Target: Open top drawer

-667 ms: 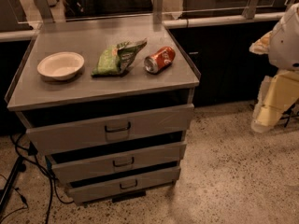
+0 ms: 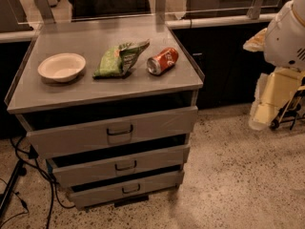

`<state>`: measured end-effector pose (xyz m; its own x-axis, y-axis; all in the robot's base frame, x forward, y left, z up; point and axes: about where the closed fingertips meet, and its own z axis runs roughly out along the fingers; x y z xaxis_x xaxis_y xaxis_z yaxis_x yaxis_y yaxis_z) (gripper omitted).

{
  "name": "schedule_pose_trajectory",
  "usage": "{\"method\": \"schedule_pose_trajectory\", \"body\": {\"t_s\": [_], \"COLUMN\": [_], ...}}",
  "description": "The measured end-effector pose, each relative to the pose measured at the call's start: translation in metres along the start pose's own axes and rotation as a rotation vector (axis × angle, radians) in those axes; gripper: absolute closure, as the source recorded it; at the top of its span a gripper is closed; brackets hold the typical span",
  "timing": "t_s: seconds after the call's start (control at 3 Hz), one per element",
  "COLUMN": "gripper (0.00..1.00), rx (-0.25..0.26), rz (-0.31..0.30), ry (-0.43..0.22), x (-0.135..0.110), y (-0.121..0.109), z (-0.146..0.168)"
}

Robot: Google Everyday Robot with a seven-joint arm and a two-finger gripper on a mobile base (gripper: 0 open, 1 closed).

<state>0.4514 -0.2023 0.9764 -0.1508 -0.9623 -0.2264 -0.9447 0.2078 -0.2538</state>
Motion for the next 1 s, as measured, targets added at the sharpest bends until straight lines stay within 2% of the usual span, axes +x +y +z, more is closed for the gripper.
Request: {"method": "schedule_pose_trajectory", "body": {"t_s": [0.33,0.67,1.0], "gripper": [0.00,0.00,0.00], "rx": [-0.005,-0.080,-0.168], "rz": [0.002,-0.047,-0.119], "ry": [-0.003,-0.032,-0.066], "x": [0.000,-0.024,-0.065], "y": [0.003,0.035,0.075], "z": [0.002,0.040,0.086]}}
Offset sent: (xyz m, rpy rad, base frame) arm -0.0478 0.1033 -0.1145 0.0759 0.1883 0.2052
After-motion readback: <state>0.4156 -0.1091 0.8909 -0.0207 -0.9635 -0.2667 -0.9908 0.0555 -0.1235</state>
